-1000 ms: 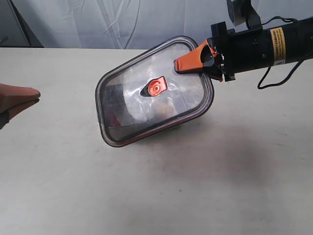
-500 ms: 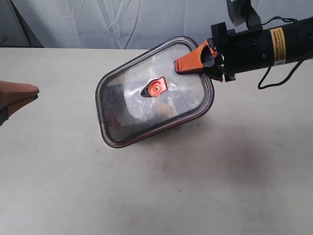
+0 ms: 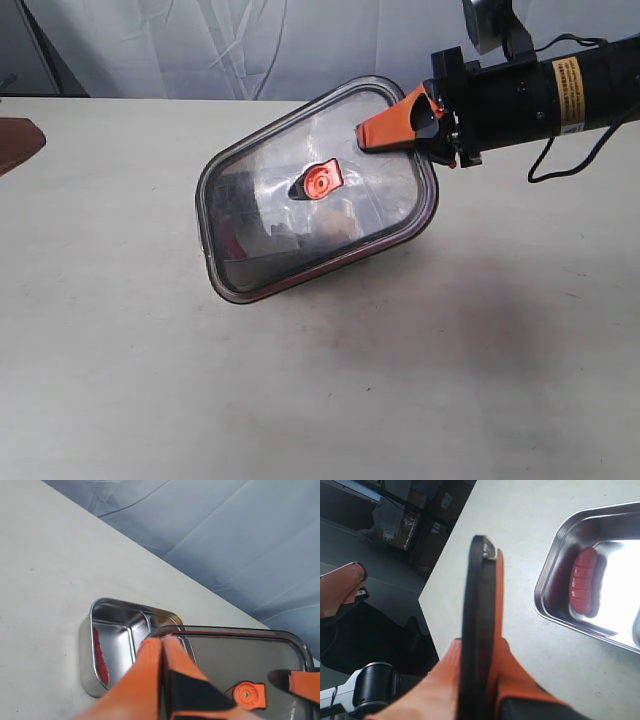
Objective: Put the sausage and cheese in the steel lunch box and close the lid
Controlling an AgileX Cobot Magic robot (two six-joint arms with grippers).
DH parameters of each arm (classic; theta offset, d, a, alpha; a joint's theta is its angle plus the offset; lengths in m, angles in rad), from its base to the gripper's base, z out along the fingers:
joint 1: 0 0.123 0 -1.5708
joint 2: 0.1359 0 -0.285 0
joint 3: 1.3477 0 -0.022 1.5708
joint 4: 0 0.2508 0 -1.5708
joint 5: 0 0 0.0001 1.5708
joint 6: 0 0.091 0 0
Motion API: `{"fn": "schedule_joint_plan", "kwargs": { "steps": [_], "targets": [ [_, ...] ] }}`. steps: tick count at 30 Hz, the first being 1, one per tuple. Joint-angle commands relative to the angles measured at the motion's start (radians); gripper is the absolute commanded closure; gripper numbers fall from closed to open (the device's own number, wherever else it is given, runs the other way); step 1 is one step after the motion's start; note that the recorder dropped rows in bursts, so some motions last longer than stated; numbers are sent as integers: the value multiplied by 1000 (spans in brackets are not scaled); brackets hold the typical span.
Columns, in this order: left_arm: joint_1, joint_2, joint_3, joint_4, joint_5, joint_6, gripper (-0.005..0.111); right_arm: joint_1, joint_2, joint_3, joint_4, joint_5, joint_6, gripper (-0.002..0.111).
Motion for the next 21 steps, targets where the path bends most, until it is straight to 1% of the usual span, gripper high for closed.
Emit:
{"fn": "schedule_joint_plan", "kwargs": {
  "steps": [1, 6, 9, 11, 16, 18, 20, 21],
  "targets": [
    [0, -2, 6, 62, -27, 42, 107, -2, -10, 2, 20, -4, 0, 109],
    [0, -2, 6, 60, -46, 38, 107, -2, -10, 2, 24, -4, -2, 109],
    [0, -2, 6, -28, -49, -3, 107, -2, -10, 2, 50, -4, -2, 109],
    [0, -2, 6, -31, -60, -3, 107, -2, -10, 2, 69, -4, -2, 109],
    [-2, 17, 6, -46, 50, -3, 107, -2, -10, 2, 93, -4, -2, 109],
    [-2, 54, 10, -55, 58, 11, 107, -2, -10, 2, 93, -4, -2, 109],
    [-2, 93, 25, -144, -6, 64, 107, -2, -10, 2, 97, -4, -2, 109],
    [-2, 117, 32, -221, -48, 102, 107, -2, -10, 2, 100, -4, -2, 109]
  ]
}}
